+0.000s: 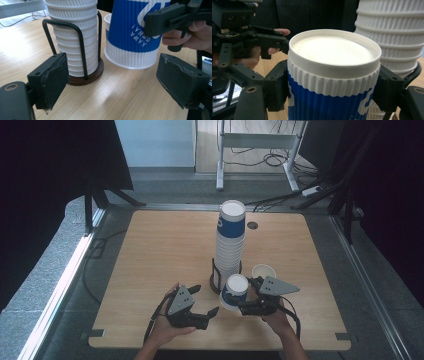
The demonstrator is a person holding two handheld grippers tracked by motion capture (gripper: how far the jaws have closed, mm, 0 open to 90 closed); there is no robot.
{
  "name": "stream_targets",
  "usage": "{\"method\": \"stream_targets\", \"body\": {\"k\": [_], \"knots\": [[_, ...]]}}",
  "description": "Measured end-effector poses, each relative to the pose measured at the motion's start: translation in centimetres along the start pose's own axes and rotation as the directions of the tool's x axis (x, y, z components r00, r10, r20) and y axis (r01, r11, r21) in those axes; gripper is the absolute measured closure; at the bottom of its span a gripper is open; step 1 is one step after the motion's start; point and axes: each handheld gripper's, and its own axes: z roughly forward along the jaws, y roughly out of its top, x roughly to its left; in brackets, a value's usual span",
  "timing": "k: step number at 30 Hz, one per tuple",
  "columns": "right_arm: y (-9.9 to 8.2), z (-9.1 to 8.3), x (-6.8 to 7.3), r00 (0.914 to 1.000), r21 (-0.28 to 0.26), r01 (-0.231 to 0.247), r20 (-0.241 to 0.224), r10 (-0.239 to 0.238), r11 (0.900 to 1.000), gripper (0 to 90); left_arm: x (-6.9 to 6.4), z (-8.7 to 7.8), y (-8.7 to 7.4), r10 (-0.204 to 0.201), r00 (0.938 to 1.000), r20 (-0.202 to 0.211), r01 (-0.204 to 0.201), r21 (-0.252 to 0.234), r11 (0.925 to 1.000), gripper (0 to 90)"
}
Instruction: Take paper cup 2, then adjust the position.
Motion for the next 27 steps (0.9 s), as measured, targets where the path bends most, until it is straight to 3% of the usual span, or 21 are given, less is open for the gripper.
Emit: {"method": "stream_targets", "body": {"k": [17,20,27], "knots": [[0.1,0.6,0.8,0.9998,-0.021,-0.007,-0.020,0.006,0.9998,25.9,-1.1,0.5,-0.1,0.037,0.9992,0.013,-0.037,0.032,0.9988,11.6],[0.2,0.8,1.0,0.9997,-0.026,-0.002,-0.026,0.001,0.9997,25.9,-1.6,0.7,-0.1,0.065,0.9978,-0.016,-0.064,0.040,0.9972,14.4],[0.1,1.5,1.9,0.9989,-0.021,-0.002,-0.046,0.001,0.9998,25.9,-1.8,1.3,-0.2,0.040,0.9992,0.006,-0.040,0.048,0.9981,13.5]]}}
